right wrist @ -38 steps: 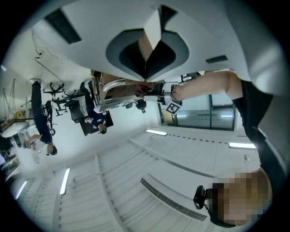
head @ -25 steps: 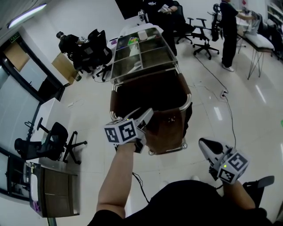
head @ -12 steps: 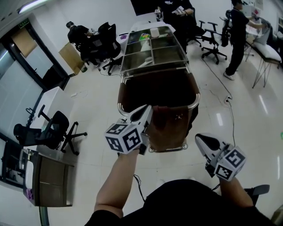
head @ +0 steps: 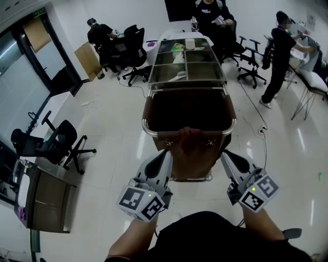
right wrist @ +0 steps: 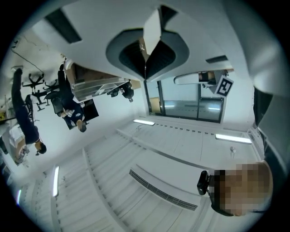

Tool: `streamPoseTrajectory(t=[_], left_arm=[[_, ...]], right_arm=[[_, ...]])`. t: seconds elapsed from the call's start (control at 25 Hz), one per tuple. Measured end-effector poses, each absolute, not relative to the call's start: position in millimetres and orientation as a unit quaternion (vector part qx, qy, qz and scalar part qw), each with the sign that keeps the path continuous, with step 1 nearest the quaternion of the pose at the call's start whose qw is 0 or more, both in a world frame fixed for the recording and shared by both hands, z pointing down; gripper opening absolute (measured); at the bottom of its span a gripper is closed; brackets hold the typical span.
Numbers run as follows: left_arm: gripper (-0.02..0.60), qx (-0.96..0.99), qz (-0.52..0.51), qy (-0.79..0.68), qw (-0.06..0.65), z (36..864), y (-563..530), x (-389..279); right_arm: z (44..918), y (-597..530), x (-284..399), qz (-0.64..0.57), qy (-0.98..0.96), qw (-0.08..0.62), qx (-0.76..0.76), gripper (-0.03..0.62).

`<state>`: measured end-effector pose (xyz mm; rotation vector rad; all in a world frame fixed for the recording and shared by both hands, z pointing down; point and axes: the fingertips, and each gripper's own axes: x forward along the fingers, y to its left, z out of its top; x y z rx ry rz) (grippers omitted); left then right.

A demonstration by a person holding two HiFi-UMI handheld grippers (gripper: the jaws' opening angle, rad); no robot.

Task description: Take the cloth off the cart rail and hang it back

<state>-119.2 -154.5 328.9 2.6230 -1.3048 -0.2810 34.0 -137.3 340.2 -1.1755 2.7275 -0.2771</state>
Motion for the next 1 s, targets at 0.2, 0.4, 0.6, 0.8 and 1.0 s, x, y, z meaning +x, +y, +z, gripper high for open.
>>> streamPoseTrajectory(t=[0.2,0.4,0.6,0.8,1.0], left_arm=[[0.002,0.878,-0.057,-0.472,0.062,352.1,-122.1,-129.2],[0.002,0.877,-0.03,-0.477,0.055,379.6,-106.7,-127.9],[0.001,0.886,-0.014,-0.458,0.064,393.5,-105.0,-112.2],[0.001,0.902,-0.012,-0.429,0.056,389.6,-110.1,-93.1],[0.001,0.907,-0.003,-0.417,0.053,387.5,-109.6,-83.7]], right_arm=[[332.2,-130.5,22.2,-0.082,0.914,0.1,-0.384,0.02],[358.2,-120.5,18.0,-0.106,0.915,0.08,-0.381,0.009],[401.5,-112.2,16.7,-0.141,0.909,0.024,-0.392,0.009],[408.2,-105.3,15.9,-0.136,0.908,0.006,-0.396,0.009],[397.3,-102.8,21.8,-0.121,0.908,0.009,-0.401,0.009]])
